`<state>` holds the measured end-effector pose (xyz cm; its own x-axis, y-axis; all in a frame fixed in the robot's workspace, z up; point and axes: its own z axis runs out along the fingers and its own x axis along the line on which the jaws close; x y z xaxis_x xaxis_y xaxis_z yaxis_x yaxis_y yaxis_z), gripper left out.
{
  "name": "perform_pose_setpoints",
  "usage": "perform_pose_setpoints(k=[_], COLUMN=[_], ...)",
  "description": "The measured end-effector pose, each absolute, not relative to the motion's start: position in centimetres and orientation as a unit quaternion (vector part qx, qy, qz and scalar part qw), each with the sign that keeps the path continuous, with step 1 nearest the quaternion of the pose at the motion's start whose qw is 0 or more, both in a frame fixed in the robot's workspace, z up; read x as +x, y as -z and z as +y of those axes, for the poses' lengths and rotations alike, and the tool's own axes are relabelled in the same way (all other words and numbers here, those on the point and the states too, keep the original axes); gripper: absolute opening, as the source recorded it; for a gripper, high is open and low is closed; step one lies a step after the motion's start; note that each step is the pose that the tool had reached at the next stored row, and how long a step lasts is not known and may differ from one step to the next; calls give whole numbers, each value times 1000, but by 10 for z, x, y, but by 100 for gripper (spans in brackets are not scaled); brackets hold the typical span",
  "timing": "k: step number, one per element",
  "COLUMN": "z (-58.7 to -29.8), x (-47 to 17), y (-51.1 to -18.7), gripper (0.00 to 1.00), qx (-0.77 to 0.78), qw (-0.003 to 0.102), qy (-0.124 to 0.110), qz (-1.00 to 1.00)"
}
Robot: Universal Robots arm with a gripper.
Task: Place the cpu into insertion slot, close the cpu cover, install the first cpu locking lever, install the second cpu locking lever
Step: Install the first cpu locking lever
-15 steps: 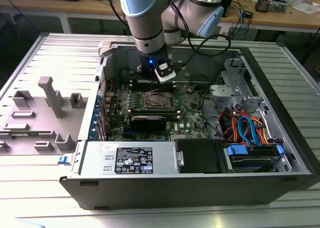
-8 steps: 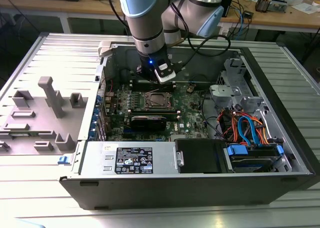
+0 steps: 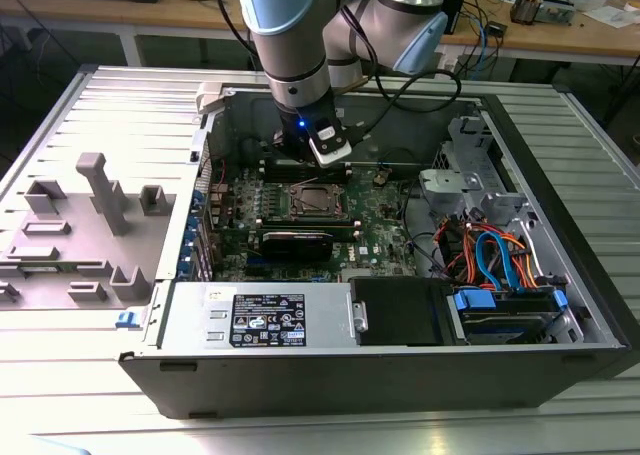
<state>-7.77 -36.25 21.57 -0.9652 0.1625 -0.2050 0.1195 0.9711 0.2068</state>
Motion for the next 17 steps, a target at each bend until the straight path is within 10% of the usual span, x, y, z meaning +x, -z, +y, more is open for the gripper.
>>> perform_pose_setpoints(k=[17], z=[-362], x=[-78], y=[-214], gripper=[11], qx=[72], qw=[112], qy=[-97], qz=[986])
